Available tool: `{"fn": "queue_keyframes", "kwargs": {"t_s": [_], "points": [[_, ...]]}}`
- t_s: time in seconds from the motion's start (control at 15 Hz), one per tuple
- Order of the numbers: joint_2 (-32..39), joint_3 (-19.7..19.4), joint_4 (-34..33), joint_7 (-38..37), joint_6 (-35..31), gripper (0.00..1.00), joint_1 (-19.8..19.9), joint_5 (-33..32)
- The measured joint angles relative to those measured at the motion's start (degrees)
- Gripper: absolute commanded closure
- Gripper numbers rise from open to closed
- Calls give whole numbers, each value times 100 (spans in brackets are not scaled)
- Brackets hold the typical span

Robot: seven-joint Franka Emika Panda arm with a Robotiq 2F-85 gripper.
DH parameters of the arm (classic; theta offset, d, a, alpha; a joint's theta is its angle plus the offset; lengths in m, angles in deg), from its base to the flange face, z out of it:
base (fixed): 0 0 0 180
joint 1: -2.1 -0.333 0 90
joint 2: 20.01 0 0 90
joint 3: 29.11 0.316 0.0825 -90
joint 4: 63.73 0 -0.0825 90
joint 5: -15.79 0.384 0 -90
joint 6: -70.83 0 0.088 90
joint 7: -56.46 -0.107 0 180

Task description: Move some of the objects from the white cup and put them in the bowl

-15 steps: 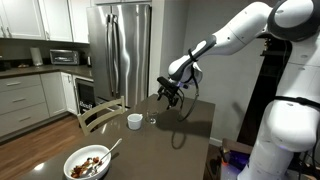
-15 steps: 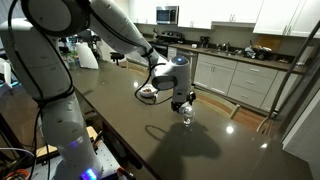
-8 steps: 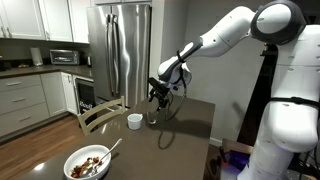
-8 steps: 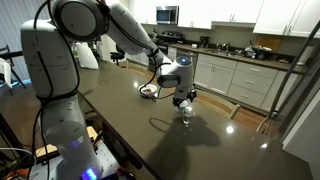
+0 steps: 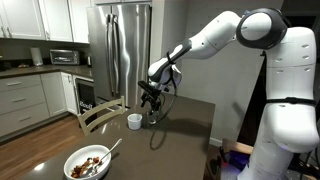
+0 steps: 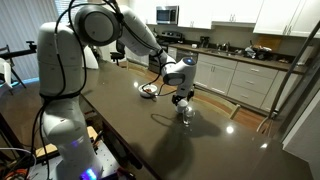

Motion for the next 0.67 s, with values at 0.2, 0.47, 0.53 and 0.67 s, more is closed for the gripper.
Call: {"fn": "queue_keyframes", "kwargs": {"t_s": [0.2,0.47,0.53,0.67], "points": [[293,-9,-335,-52,253,0,0,-89],[640,-17,-752,-149,432,0,-1,-422],[725,-27,-844,-159,464,0,-2,-539],[904,-61,-1024,-193,516,0,-2,-731]]}}
